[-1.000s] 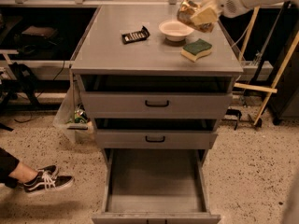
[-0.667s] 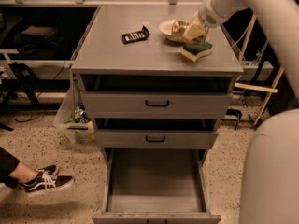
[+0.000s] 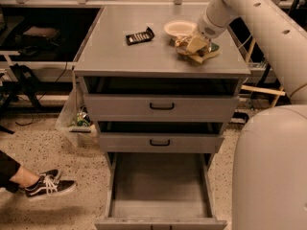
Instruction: Pick orange can from bottom drawer and place on counter
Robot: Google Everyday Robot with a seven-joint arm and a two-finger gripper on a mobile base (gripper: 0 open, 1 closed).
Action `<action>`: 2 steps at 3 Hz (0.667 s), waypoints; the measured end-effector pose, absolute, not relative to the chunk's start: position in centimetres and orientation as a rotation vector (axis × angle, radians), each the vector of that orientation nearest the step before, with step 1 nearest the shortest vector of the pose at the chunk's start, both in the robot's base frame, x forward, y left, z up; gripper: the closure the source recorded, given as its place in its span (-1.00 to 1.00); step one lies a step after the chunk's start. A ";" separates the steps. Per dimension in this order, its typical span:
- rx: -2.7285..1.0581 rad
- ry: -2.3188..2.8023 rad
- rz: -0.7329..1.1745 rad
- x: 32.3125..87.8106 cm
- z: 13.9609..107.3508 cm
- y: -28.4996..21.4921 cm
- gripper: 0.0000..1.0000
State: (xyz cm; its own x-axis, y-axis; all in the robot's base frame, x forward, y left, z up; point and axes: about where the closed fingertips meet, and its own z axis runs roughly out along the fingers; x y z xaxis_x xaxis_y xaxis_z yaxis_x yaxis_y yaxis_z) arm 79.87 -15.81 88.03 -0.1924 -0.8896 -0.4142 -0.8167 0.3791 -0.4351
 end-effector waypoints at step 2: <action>-1.463 2.032 -0.155 79.9 88.0 -15.8 -0.30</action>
Offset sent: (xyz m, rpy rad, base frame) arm 0.0000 0.0000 0.0000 0.0000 0.0000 0.0000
